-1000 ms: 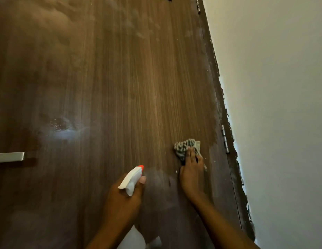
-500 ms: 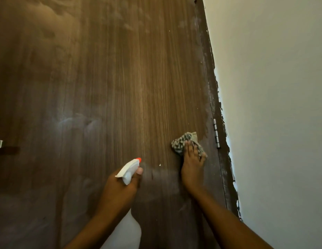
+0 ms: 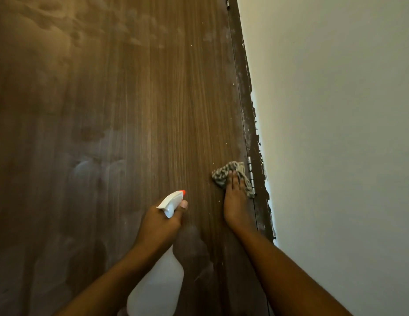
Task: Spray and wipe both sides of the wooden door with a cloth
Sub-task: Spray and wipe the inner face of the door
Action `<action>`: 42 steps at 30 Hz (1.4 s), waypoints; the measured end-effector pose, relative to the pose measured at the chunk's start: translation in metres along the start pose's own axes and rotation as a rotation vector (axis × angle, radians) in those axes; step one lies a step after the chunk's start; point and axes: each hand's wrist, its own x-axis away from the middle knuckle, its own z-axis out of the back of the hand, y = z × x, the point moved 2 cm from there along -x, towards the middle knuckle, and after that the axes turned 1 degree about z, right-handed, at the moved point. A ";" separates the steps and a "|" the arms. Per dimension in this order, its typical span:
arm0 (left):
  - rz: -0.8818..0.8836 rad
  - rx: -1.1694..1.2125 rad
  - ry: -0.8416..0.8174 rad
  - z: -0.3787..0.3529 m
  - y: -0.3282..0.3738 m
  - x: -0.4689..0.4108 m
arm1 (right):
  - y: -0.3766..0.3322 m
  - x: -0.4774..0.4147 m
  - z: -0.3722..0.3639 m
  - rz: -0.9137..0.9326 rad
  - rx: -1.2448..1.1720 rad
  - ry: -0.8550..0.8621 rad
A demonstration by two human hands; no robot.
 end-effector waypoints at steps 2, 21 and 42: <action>0.001 0.010 -0.001 -0.008 0.005 -0.006 | -0.010 -0.035 0.008 -0.034 0.010 0.014; 0.024 0.033 -0.034 -0.027 -0.017 0.016 | 0.037 0.025 -0.001 0.026 0.061 -0.030; 0.356 0.096 -0.049 -0.021 -0.087 0.090 | 0.031 0.133 -0.029 -0.246 0.001 0.020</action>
